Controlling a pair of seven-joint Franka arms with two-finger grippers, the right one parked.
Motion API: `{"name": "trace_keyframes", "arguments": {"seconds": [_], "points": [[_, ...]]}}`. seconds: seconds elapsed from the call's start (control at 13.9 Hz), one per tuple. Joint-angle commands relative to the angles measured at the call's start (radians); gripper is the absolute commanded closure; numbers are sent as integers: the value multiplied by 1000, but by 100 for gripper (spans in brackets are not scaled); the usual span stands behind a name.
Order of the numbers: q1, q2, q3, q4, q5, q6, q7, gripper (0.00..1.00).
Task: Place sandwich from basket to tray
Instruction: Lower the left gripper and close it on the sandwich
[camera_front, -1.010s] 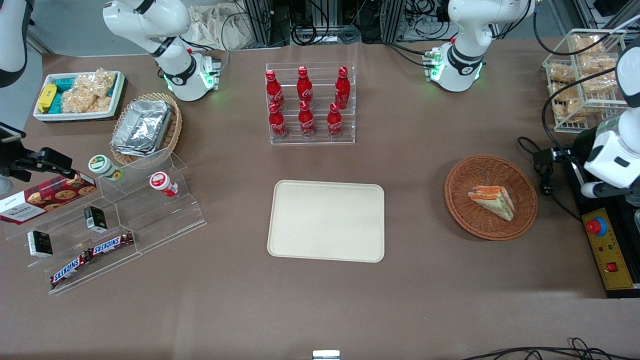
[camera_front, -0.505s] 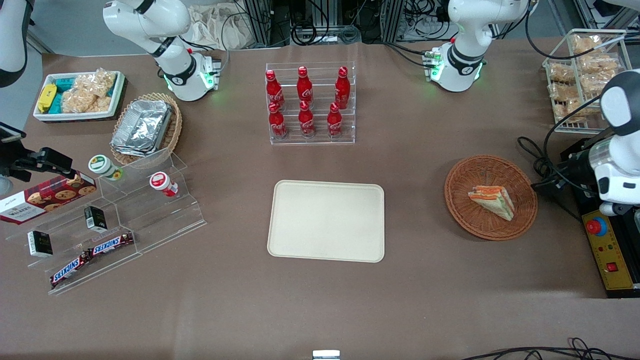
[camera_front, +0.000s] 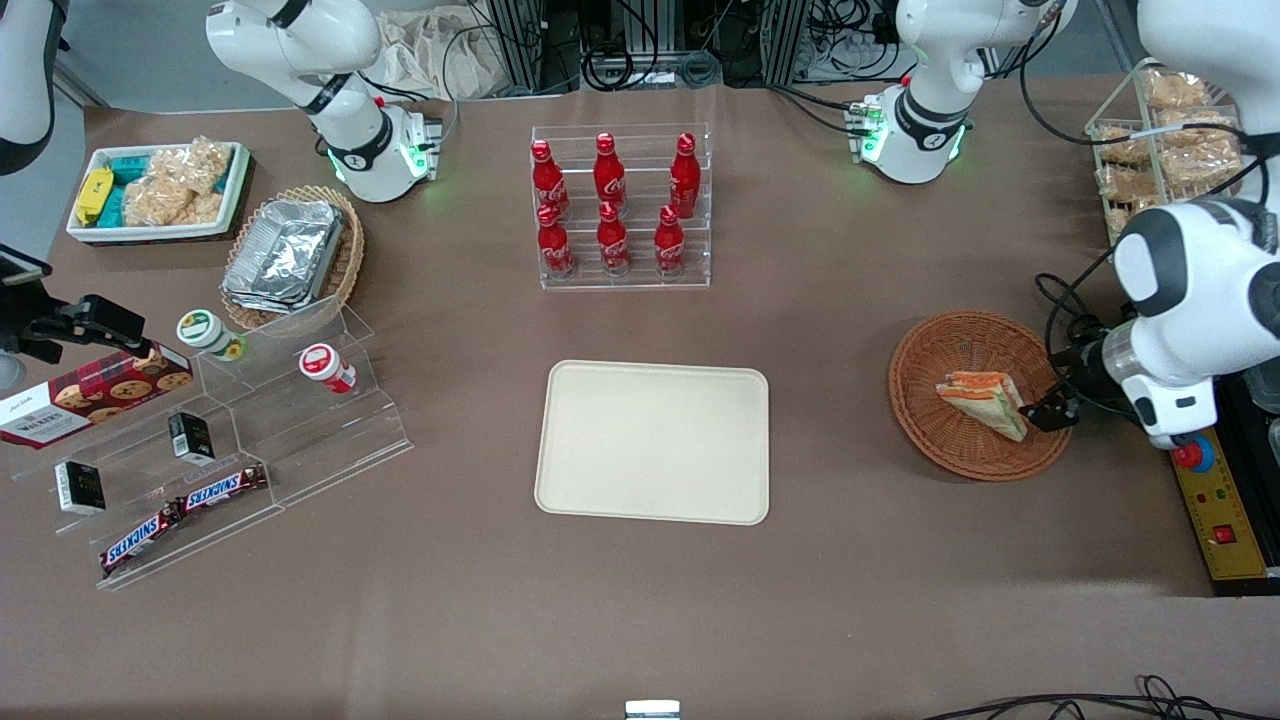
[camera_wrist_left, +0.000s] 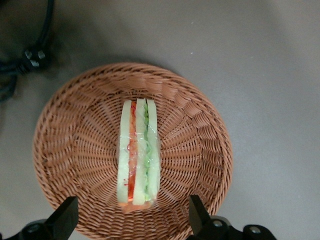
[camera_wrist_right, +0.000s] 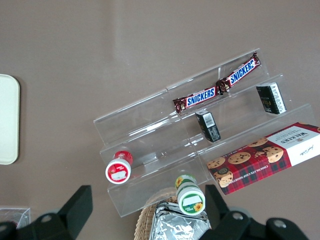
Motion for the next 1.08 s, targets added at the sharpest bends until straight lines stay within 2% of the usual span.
{"name": "trace_keyframes", "arguments": {"seconds": [0.0,0.22,0.43,1.01], "points": [[-26,19,-10,-4,-11,32,-92,1],[-30,45,-13,-22,-9,84,-112,1],[-30,36,-13,-117,3,182,-108,1],[-16,67,-6,-132,12,190,-80,1]]}}
